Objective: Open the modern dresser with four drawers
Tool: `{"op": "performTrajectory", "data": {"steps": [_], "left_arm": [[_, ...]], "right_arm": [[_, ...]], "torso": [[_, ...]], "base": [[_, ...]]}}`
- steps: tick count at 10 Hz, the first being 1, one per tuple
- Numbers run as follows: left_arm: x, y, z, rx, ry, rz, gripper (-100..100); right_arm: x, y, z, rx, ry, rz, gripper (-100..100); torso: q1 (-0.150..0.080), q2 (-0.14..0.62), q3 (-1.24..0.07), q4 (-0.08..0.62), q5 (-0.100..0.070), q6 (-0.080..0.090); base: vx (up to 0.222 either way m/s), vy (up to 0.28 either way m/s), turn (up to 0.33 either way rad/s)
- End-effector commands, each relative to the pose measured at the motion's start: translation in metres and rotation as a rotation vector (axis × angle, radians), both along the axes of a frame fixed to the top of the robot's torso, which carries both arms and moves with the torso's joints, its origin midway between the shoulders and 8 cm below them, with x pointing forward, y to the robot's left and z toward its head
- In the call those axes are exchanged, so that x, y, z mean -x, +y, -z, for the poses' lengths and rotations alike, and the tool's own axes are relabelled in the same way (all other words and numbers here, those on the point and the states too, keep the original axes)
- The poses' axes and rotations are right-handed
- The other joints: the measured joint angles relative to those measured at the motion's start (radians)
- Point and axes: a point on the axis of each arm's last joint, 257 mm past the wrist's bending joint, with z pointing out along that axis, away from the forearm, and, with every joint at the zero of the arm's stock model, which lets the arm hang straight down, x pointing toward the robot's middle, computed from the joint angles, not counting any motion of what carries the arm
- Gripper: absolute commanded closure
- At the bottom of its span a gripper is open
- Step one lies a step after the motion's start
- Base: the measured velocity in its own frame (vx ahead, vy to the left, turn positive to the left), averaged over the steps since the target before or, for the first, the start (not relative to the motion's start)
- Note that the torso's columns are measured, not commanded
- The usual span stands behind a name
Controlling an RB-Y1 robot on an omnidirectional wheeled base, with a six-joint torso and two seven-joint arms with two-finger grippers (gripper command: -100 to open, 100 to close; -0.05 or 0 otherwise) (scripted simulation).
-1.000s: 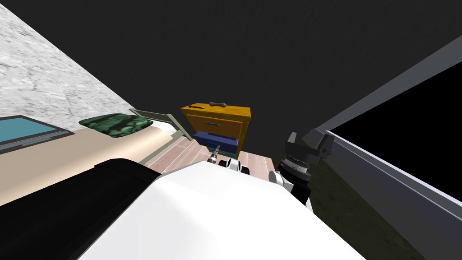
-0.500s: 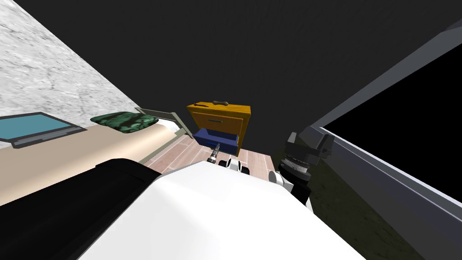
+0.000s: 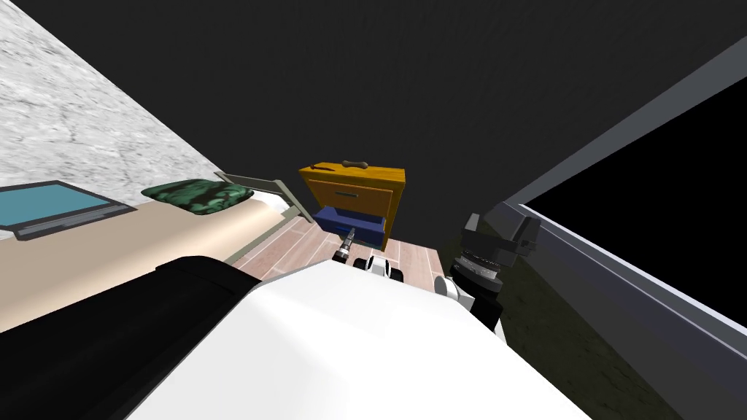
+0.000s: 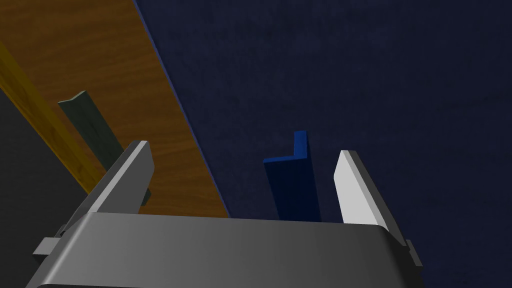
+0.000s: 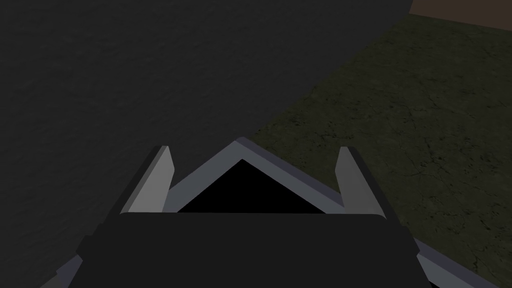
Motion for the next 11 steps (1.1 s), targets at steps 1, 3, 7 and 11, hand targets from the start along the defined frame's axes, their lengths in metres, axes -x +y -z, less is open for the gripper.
{"op": "performTrajectory", "data": {"steps": [1,3,7,11], "left_arm": [[-0.011,0.002,-0.014,-0.001,0.003,-0.001,-100],[-0.015,0.003,-0.020,-0.002,0.003,-0.002,-100],[-0.012,0.004,-0.013,-0.001,0.033,-0.006,0],[-0.011,0.005,-0.010,-0.001,0.041,-0.007,0]], "right_arm": [[0.000,0.000,0.000,0.000,0.000,0.000,0],[0.000,0.000,0.000,0.000,0.000,0.000,0],[0.000,0.000,0.000,0.000,0.000,0.000,0],[0.000,0.000,0.000,0.000,0.000,0.000,0]], "torso": [[0.000,-0.001,0.000,0.000,0.000,0.000],[-0.001,-0.001,-0.001,0.002,-0.001,0.000],[-0.001,0.000,0.000,0.002,-0.002,0.000],[0.000,-0.002,-0.002,0.000,0.000,0.000]], "base": [[-0.056,-0.014,-0.004],[-0.040,-0.011,-0.003],[-0.005,-0.002,-0.002],[0.000,0.000,0.000]]}}
